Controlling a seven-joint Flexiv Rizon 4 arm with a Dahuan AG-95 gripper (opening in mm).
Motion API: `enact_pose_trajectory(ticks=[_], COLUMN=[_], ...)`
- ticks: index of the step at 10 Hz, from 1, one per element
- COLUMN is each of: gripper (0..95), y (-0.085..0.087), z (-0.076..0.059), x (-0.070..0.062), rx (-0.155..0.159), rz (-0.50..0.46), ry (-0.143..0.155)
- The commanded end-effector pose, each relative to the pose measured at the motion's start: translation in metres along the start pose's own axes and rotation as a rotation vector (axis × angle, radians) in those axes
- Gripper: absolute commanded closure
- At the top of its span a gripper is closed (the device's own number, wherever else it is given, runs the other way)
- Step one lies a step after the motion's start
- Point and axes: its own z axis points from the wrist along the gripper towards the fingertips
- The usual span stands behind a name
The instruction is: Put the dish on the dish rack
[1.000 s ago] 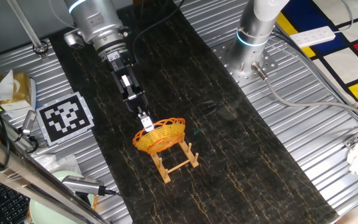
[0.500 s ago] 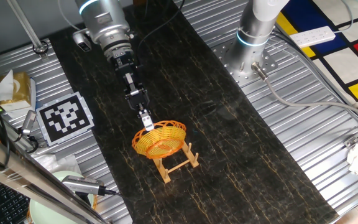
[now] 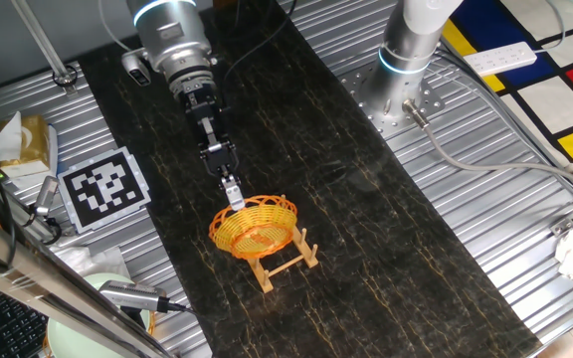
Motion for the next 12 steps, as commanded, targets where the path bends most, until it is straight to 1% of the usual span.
enact_pose_trajectory(ticks=[1,2,3,5,6,7,8,10,12], gripper=[95.0,95.0,95.0,95.0,95.0,95.0,95.0,95.0,95.0], y=[-0.005,-0.009,-0.012,-0.014,-0.018,-0.021,-0.022,-0.024,-0.028], z=[0.000,-0.001,-0.002,-0.002,-0.003,-0.003,-0.002,-0.002,-0.001], x=[-0.002,-0.002,-0.002,-0.002,-0.002,-0.002,-0.003,-0.003,-0.004], rx=[-0.041,-0.086,-0.091,-0.098,-0.130,-0.152,-0.161,-0.166,-0.186], rz=[-0.028,-0.038,-0.047,-0.028,-0.026,-0.025,-0.025,-0.024,-0.036], ry=[0.003,-0.001,-0.001,0.007,0.014,0.017,0.018,0.023,0.027])
